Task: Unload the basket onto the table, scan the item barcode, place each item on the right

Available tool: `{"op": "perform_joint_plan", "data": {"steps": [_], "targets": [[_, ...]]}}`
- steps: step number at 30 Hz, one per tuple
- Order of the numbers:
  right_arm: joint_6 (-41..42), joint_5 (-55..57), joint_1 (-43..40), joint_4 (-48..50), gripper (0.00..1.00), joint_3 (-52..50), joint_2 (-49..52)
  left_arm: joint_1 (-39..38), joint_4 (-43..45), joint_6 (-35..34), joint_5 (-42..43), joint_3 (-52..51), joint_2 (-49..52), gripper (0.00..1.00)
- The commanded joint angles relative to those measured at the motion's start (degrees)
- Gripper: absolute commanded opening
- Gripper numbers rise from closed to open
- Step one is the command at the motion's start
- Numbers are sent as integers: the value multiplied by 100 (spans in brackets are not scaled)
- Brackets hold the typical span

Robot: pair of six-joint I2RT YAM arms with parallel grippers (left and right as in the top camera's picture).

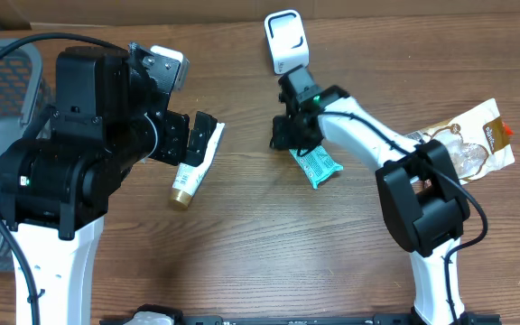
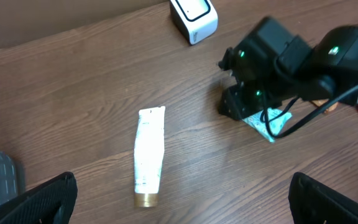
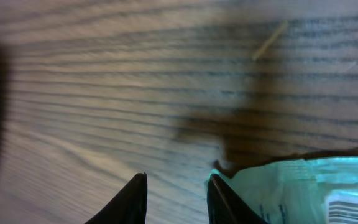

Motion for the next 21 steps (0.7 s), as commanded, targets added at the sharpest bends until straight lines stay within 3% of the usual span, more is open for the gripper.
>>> {"op": "perform_joint_plan", "data": {"steps": [1,4,10,17,21], "targets": [[249,549,125,-55,32,-151,-144,11,2,-72,-33,-11,26,100],[225,417,170,-361,32,-144,-144,11,2,-74,-33,-11,26,100],[-400,-857,144,-1110,27,68,-238,11,2,-72,-33,-11,26,100],[-503,-1344,-490,-1687,27,435,-1147,11,2,-72,-33,-11,26,100],[-540,-1314,-1252,-2109,39,433,-1523,11,2,-72,-33,-11,26,100]]}}
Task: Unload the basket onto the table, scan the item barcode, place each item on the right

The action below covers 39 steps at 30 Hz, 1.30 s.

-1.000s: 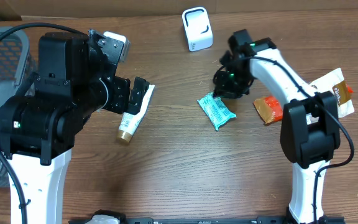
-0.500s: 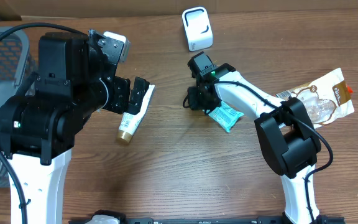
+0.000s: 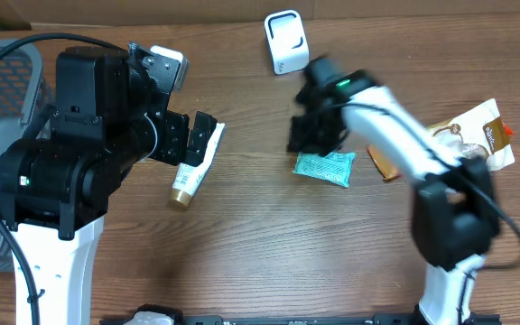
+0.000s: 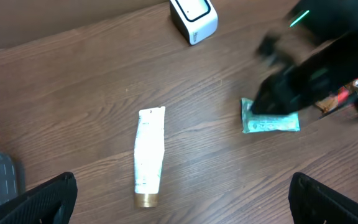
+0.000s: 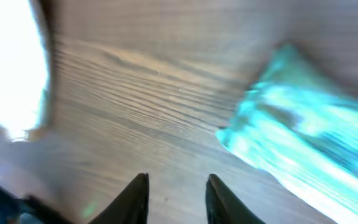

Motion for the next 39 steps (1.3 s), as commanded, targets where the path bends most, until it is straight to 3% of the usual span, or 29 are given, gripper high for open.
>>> {"op": "perform_joint_plan", "data": {"steps": [1,3,5,7,14,22,31,33,35,39], "targets": [[-155,-120,-780,-326,48,210,-522,11,2,-72,-33,-11,26,100],[-457,-203,-1165,-634,70,151,-487,11,2,-72,-33,-11,26,99],[-988,-461,-1467,-809,84,-59,-457,11,2,-72,-33,-11,26,100],[-1432,-815,-1659,-767,84,-422,-455,11,2,-72,-33,-11,26,100],[-1401,-966,-1733,485,80,-1917,-455,11,2,-72,-33,-11,26,100],[-570,-1019,-1705,2479,73,-3213,-455,11,2,-72,-33,-11,26,100],[389,-1305,-1283,3956,54,-3982,-452,11,2,-72,-33,-11,26,100],[496,-1305,-1178,4048,44,-3995,-455,11,2,-72,-33,-11,26,100],[595,-1303,-1108,4105,27,-3995,-455,11,2,-72,-33,-11,26,100],[804,-1307,-1099,4135,8,-3993,-455,11,2,-72,-33,-11,26,100]]}}
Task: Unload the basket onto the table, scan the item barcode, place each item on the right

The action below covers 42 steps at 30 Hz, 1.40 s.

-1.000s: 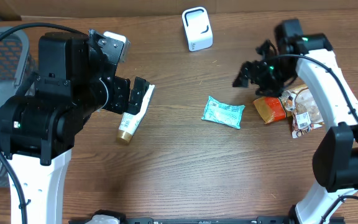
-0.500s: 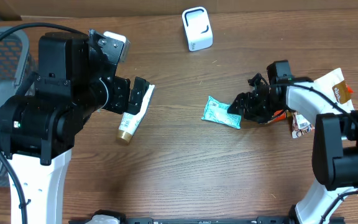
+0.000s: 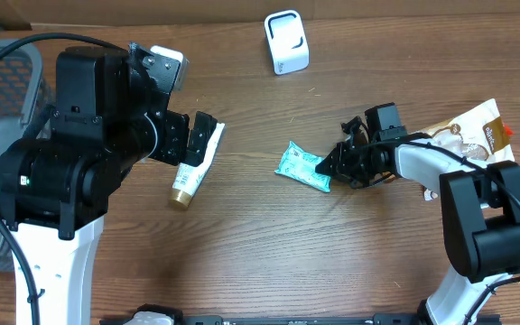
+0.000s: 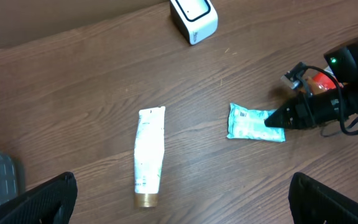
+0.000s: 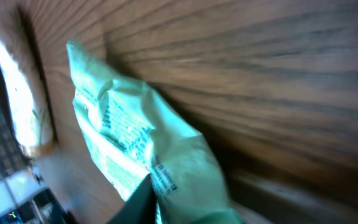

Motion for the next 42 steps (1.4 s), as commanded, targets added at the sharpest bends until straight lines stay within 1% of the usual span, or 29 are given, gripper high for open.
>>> {"op": "perform_joint_plan", "data": {"steps": [1,5,8,13,16,20,25,30,33,37,39,42], "targets": [[328,170,-11,17,4,-94,101,11,2,-72,-33,-11,26,100],[321,-173,-31,111,4,-11,55,11,2,-72,-33,-11,26,100],[142,-190,-92,-144,4,243,-201,11,2,-72,-33,-11,26,100],[-619,-195,-173,-1154,4,1034,-909,11,2,-72,-33,-11,26,100],[-1318,-435,-162,-1895,4,1567,-1399,11,2,-72,-33,-11,26,100],[-1886,-544,-146,-2688,4,1928,-2065,11,2,-72,-33,-11,26,99],[-1963,-459,-146,-3147,4,1928,-2629,11,2,-72,-33,-11,26,100],[-1941,-374,-146,-3292,4,1928,-2693,11,2,-72,-33,-11,26,100],[-1456,800,-37,-3049,4,1939,-2680,11,2,-72,-33,-11,26,100],[-1331,2337,304,-2892,4,2404,-2472,11,2,-72,-33,-11,26,100],[-1340,3508,634,-2883,4,2903,-2188,11,2,-72,-33,-11,26,100],[-1668,5735,1209,-2533,4,3517,-1644,9,2,-74,-33,-11,26,100]]}}
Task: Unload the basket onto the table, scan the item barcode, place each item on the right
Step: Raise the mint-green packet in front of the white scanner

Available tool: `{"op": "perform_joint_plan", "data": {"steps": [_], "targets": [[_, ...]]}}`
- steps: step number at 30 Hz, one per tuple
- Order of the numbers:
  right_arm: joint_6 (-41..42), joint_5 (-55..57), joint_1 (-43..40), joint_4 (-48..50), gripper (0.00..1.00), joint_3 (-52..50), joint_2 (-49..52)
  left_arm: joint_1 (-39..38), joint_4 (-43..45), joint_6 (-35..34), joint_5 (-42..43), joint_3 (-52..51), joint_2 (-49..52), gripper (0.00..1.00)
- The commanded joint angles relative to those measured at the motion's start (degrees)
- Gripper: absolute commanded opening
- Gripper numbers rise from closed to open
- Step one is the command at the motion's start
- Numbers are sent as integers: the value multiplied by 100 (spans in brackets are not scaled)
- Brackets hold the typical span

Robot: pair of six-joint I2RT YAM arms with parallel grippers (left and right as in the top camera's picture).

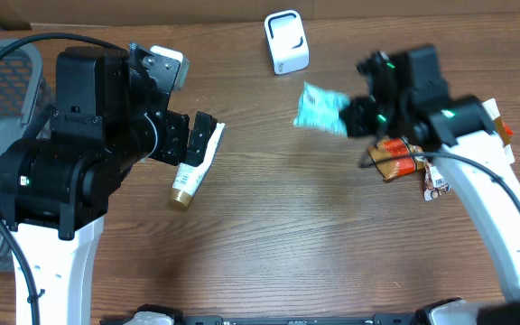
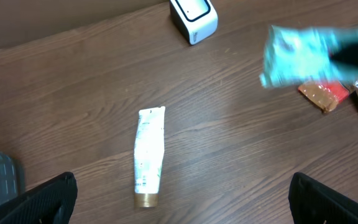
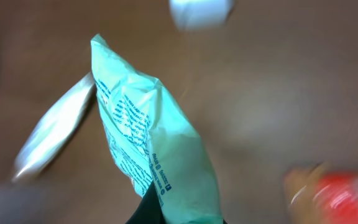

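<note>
My right gripper is shut on a teal packet, holding it in the air just right of the white barcode scanner. The right wrist view shows the packet hanging from my jaws, with the scanner blurred beyond it. From the left wrist view the packet is a blur above the table, right of the scanner. My left gripper is open, high above a white tube with a gold cap.
A red-and-orange snack pack lies under my right arm, with a clear bag further right. A grey basket stands at the left edge. The white tube lies left of the middle.
The teal packet lay on the table with my right gripper at its right end. Now the gripper holds it lifted, up nearer the scanner. The left arm has not moved.
My right gripper was first beside the teal packet below the scanner. The packet then lay turned on the table, and later further left with the gripper closing on its end. Now it is held in the air near the scanner. The left arm stayed still.
</note>
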Motion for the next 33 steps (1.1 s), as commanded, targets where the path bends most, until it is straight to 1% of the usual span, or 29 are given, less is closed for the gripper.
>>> {"op": "perform_joint_plan", "data": {"steps": [1,3,5,6,10,12,14,17,19,21,27,33], "targets": [[-380,3484,693,721,4,728,595,11,2,-72,-33,-11,26,100],[-793,4461,927,1519,4,726,874,11,2,-72,-33,-11,26,100],[-1484,5270,1106,2564,4,726,1257,11,2,-72,-33,-11,26,100],[-1987,5482,1154,3128,4,726,1453,11,2,-72,-33,-11,26,100],[-4704,5379,1182,4972,4,726,2122,11,2,-72,-33,-11,26,100],[-5851,5219,1182,5746,4,726,2433,11,2,-74,-33,-11,26,100],[-6854,5110,1182,6463,4,726,2758,11,2,-72,-33,-11,26,100],[-7903,4776,1152,7075,4,726,3174,11,2,-72,-33,-11,26,100],[-8332,4476,1106,7147,4,726,3423,11,2,-72,-33,-11,26,100],[-8520,4312,1058,7178,4,728,3635,11,2,-72,-33,-11,26,100],[-8553,4494,1032,7917,4,728,4295,11,2,-72,-33,-11,26,100],[-8553,4492,1029,7932,4,728,4376,11,2,-72,-33,-11,26,99]]}}
